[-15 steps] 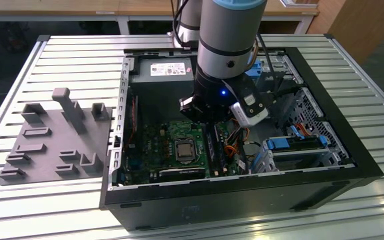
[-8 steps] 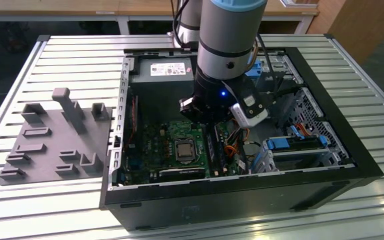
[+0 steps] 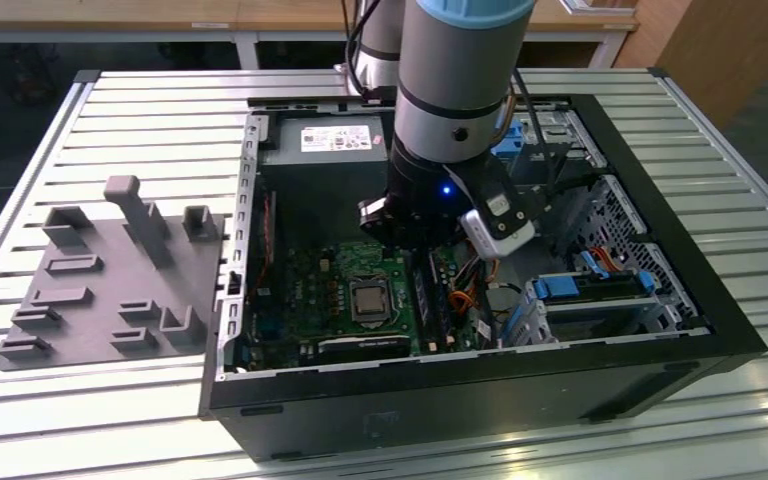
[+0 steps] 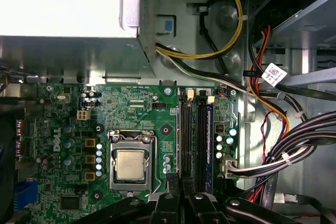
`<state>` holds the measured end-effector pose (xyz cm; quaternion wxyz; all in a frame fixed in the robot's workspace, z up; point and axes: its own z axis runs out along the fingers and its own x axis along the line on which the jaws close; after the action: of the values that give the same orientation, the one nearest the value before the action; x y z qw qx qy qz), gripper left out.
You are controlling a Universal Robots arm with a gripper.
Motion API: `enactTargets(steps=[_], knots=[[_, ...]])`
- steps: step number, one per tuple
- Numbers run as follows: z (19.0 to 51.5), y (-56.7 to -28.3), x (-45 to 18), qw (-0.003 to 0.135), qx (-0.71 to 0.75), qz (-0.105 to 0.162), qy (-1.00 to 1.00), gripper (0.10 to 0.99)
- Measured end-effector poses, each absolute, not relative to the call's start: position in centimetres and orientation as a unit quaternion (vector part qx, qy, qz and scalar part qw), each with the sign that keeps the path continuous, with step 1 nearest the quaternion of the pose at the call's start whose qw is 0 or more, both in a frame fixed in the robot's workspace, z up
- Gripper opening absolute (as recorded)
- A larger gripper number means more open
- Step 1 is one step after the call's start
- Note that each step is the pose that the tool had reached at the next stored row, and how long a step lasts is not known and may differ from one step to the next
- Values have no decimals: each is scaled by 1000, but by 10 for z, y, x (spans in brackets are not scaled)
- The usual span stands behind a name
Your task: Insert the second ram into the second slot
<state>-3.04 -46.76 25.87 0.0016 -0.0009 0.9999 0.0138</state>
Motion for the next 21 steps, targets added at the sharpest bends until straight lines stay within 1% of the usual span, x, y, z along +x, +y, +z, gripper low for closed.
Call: enactTargets(steps=[21], knots=[[254,-471,-30,2,-1,14,1000,133]])
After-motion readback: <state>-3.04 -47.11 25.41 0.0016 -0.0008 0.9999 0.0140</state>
